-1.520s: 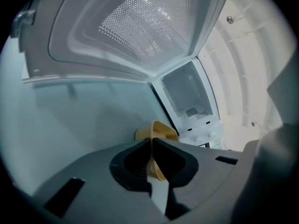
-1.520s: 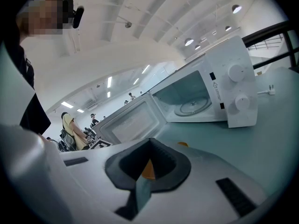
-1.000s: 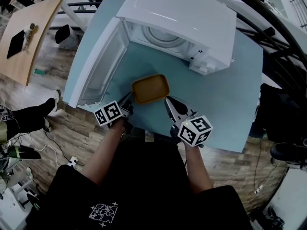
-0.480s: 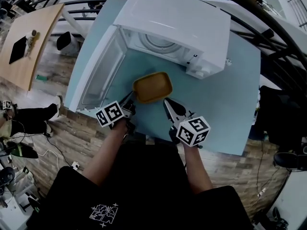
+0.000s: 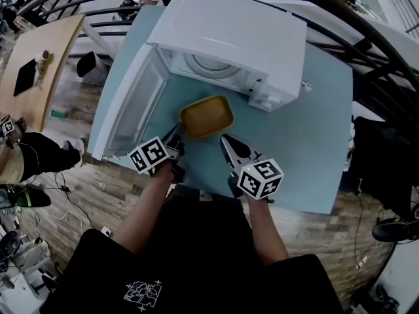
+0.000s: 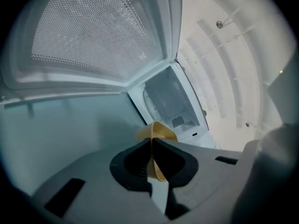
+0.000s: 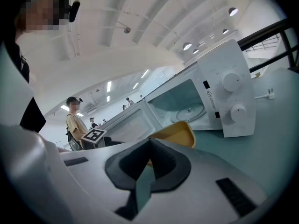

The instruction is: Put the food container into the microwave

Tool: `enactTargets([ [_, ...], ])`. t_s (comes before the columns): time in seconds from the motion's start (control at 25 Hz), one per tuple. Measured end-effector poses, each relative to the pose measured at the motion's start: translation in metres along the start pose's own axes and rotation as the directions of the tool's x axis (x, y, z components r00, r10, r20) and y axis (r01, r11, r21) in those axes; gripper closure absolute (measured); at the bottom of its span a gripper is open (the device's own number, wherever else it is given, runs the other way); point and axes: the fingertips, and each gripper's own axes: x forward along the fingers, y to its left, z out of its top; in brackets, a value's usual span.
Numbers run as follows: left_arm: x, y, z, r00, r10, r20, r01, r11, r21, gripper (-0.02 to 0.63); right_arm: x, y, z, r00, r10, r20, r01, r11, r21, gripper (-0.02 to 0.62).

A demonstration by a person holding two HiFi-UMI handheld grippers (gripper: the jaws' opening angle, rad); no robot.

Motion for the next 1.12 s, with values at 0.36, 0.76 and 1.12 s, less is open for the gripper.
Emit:
enactTargets([
  [0.36, 0.020, -0.013, 0.018, 1.000, -0.014, 0.025, 0.014, 1.000, 0.000, 0.580, 0.009, -0.007, 0.010, 1.000, 0.002, 0.013, -0.002, 1.000, 0.007, 0.589],
  [0.76, 0.036, -0.016, 0.035, 0.999, -0.020, 0.029, 0.020, 1.000, 0.003, 0.580, 0.020, -0.017, 0.021, 1.000, -0.005, 0.015, 0.005, 1.000, 0.011, 0.589],
  [1.12, 0.056, -0.019, 0.051, 0.999, -0.024, 0.031, 0.024, 1.000, 0.003, 0.580, 0.031, -0.024, 0.026, 1.000, -0.015, 0.011, 0.014, 1.000, 0.023, 0.589],
])
